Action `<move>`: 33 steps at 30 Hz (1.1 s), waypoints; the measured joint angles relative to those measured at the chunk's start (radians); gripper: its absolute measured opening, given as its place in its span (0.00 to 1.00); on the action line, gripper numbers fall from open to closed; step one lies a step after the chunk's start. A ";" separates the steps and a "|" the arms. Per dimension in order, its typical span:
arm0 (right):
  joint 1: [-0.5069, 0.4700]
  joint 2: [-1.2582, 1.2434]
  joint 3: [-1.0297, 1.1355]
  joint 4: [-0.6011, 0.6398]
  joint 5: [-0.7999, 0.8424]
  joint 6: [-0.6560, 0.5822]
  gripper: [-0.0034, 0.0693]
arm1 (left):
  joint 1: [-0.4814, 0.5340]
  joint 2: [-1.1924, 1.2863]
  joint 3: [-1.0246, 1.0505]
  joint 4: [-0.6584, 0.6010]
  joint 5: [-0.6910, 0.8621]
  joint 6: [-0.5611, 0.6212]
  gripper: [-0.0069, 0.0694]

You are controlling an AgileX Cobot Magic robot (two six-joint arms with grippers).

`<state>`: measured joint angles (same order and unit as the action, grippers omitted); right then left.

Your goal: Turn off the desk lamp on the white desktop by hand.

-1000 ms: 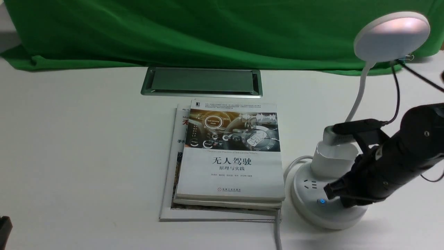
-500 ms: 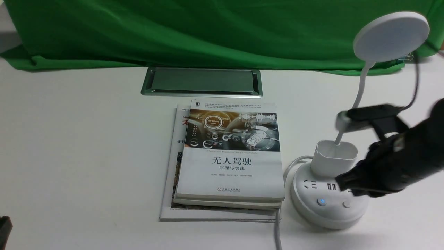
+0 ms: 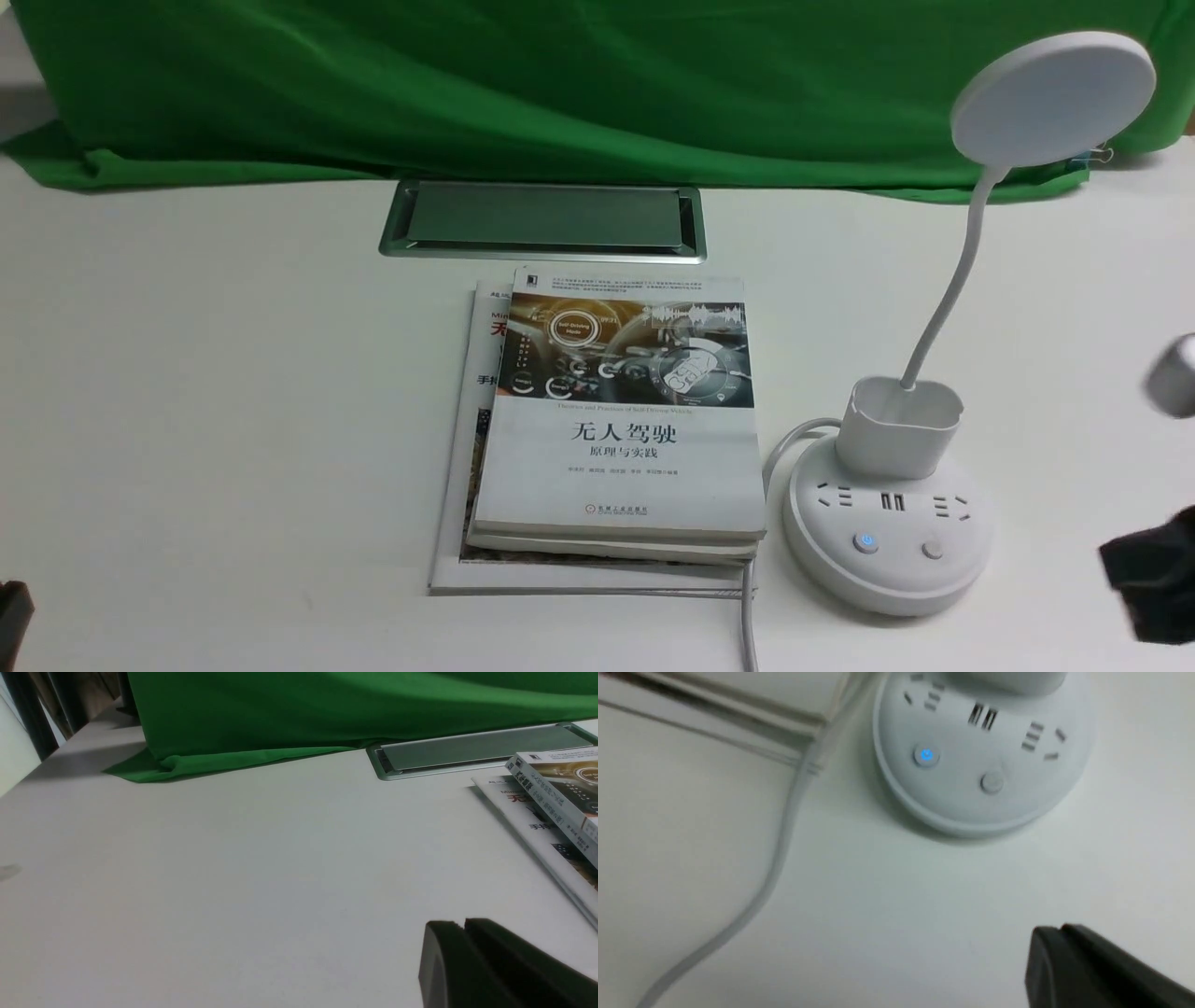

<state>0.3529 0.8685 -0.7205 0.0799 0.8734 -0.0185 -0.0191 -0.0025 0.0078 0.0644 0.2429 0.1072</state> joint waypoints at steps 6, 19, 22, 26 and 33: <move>0.000 -0.130 0.004 -0.008 -0.084 0.000 0.10 | 0.000 0.000 0.000 0.000 0.000 0.000 0.12; -0.267 -0.672 0.563 -0.031 -0.586 -0.163 0.10 | 0.000 0.000 0.000 0.000 0.000 0.001 0.12; -0.293 -0.748 0.633 -0.031 -0.600 -0.172 0.10 | 0.000 0.000 0.000 0.000 0.000 0.001 0.12; -0.311 -0.843 0.719 -0.031 -0.613 -0.178 0.10 | 0.000 0.000 0.000 0.000 0.000 0.001 0.12; -0.311 -0.867 0.728 -0.031 -0.621 -0.163 0.10 | 0.000 0.000 0.000 0.000 0.000 0.001 0.12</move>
<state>0.0414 0.0014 0.0071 0.0494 0.2527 -0.1810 -0.0191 -0.0025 0.0078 0.0644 0.2428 0.1084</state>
